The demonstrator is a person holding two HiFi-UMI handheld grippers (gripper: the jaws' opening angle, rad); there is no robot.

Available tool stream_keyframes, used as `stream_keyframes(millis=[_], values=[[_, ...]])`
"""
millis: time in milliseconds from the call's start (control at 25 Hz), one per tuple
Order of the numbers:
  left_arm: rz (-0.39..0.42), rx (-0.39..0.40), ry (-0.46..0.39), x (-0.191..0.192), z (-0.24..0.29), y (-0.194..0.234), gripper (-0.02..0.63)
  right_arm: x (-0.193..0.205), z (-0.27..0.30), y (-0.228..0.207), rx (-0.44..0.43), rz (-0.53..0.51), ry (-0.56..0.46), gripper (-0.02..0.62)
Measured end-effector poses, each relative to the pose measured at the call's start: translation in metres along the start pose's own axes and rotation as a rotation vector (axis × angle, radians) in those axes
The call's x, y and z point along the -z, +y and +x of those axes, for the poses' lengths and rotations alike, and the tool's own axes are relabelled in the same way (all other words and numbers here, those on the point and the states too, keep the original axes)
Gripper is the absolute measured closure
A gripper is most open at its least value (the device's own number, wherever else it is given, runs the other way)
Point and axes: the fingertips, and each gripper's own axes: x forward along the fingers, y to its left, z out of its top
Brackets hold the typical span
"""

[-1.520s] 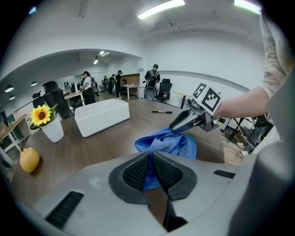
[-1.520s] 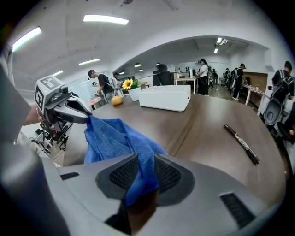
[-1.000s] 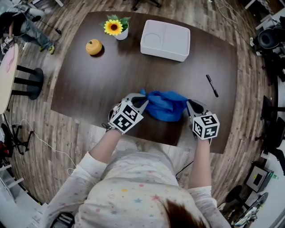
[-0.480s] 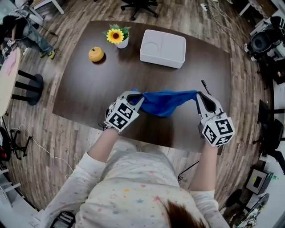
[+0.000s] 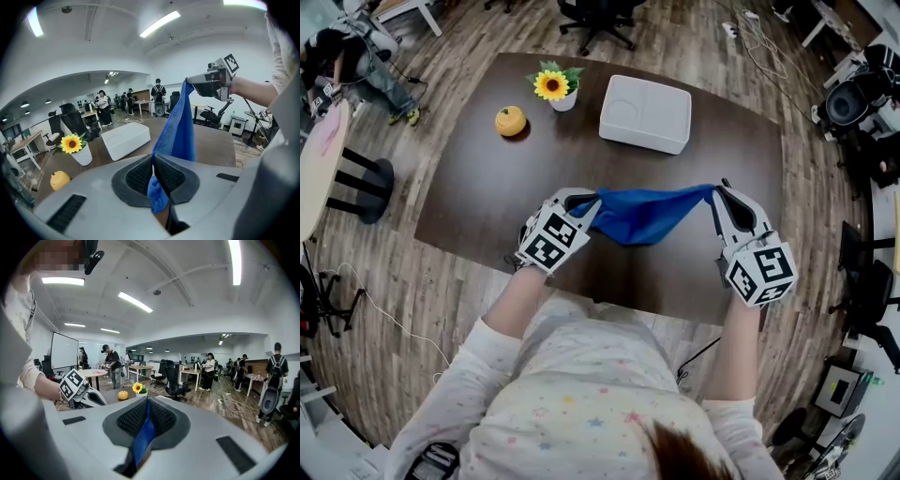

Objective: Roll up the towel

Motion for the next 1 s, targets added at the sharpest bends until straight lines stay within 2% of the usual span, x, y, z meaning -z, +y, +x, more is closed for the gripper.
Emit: stream_keyframes(millis=[160,480,640,800,1000], values=[[0.012,-0.067,-0.052,-0.031,-0.016,0.032,0.584,-0.022,-0.001,-0.004,0.008,-0.025,-0.039,0.583],[-0.007,-0.216,-0.219,-0.111,-0.064,0.103,0.586,-0.088,-0.001,-0.005,0.024,-0.129,-0.128,0.583],[-0.021,-0.273,-0.316,-0.147,-0.099,0.121,0.586,-0.121,-0.009,-0.001,0.045,-0.175,-0.185,0.583],[0.014,-0.316,-0.404,-0.186,-0.130,0.129,0.586,-0.153,-0.021,0.001,0.076,-0.239,-0.249,0.583],[0.046,-0.345,-0.463,-0.227,-0.147,0.144,0.586,-0.186,-0.023,-0.009,0.114,-0.287,-0.269,0.583]])
